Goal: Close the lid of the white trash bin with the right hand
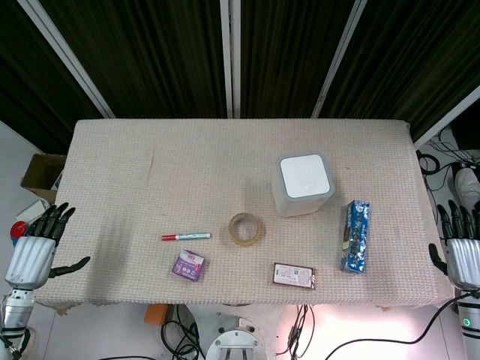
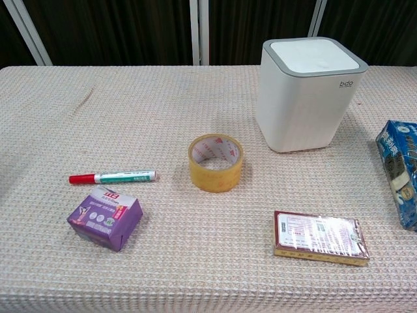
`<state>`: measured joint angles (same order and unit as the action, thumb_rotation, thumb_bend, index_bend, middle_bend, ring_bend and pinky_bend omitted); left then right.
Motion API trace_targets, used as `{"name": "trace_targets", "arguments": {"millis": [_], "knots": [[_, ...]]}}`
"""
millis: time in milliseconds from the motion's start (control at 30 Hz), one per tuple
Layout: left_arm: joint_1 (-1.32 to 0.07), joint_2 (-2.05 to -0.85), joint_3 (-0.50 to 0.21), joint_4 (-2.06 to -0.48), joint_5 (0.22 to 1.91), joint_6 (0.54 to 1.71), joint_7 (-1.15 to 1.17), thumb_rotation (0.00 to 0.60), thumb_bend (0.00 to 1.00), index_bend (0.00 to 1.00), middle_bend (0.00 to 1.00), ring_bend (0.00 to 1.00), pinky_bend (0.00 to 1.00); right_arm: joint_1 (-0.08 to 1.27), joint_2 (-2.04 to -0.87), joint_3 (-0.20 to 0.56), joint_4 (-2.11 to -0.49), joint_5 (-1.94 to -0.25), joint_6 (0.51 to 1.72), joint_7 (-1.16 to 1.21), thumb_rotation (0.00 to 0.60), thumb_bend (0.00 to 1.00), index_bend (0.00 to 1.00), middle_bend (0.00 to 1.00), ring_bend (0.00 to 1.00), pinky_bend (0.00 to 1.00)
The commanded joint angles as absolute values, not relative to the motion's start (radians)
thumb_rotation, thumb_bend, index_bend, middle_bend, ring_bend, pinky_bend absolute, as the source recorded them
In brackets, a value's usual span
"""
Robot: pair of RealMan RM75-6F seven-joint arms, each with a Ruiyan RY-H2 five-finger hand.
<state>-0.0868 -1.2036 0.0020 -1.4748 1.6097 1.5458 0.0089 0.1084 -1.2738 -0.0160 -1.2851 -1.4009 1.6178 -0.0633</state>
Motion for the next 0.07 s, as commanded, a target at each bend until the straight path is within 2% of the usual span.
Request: {"name": "trace_targets", "arguments": {"millis": [33,67], "knots": [[-0.085,-1.203,0.003,-1.475,1.608,1.546,0.009,0.424,0.12,0.07,0.05,0.04,0.21,0.090,-1.305,-0.007,-1.243,-1.409,1.619,-0.038,0.600,0.29,0.00,0.00,0.00,0.00],[-0.085,-1.203,0.004,-1.474,1.607,1.545,0.009,0.425,0.12,0.07,0.05,0.04,0.21,0.089,-1.308,-0.005,-1.240,-1.412,1.615,-0.032,0.600,0.29,0.00,0.00,0.00,0.00]]}}
